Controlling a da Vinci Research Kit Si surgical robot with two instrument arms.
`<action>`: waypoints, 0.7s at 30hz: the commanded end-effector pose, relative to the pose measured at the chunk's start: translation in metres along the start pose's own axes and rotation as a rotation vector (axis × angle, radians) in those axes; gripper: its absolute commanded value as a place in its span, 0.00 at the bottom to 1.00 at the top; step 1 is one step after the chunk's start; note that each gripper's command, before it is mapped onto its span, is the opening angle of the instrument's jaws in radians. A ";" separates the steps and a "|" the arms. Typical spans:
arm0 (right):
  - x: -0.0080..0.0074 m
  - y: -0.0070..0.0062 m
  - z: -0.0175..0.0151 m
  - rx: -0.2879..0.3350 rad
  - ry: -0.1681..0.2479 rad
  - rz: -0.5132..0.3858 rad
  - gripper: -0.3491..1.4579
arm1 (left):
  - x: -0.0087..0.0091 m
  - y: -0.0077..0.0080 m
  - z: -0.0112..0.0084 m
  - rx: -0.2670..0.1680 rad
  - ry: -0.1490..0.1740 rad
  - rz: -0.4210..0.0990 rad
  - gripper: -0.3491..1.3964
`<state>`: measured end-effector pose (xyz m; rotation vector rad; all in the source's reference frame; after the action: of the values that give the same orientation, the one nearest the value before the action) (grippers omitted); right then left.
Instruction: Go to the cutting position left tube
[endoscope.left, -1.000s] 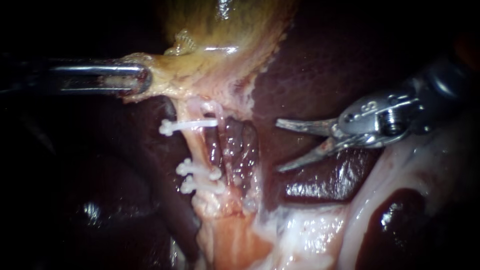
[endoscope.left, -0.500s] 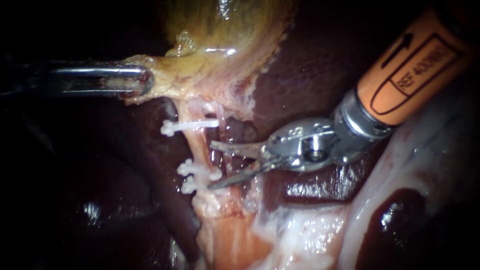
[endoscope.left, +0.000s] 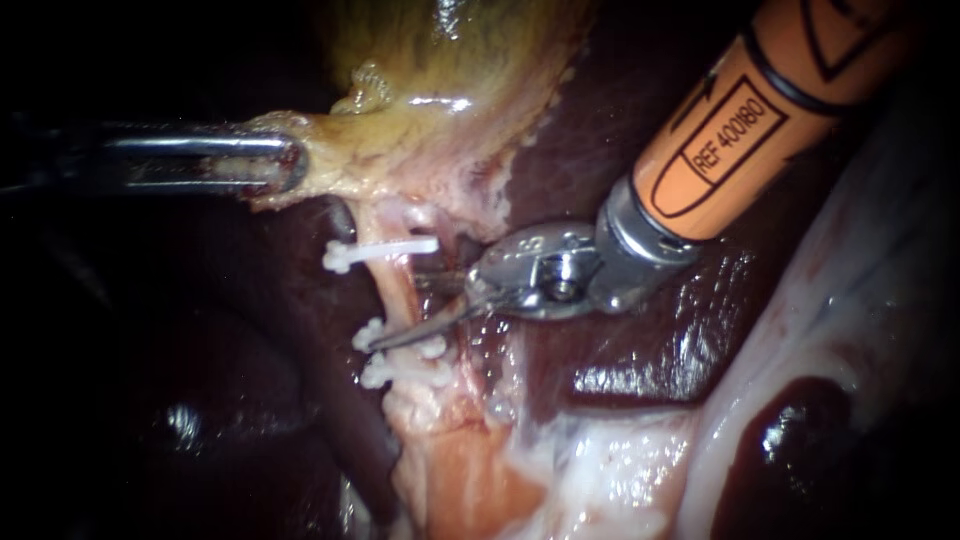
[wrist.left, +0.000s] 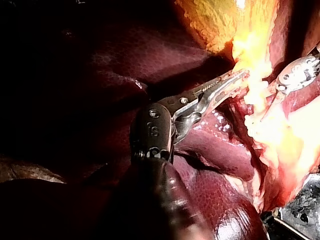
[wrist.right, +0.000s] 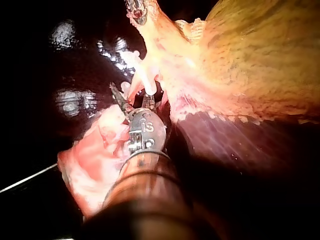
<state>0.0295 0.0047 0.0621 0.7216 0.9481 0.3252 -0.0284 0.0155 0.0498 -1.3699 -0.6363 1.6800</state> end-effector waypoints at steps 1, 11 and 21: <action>0.0003 0.0000 0.0003 0.009 0.012 0.009 0.98 | 0.0000 0.0000 0.0000 0.000 0.000 0.000 0.00; 0.0029 -0.0023 0.0006 0.184 0.134 0.082 0.98 | 0.0000 0.0000 0.0001 0.000 0.000 0.000 0.00; 0.0058 -0.0051 -0.0013 0.301 0.203 0.124 0.98 | 0.0000 0.0000 0.0001 0.000 0.000 0.000 0.00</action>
<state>0.0314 0.0048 0.0544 1.0402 1.1644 0.3766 -0.0285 0.0156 0.0498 -1.3698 -0.6360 1.6801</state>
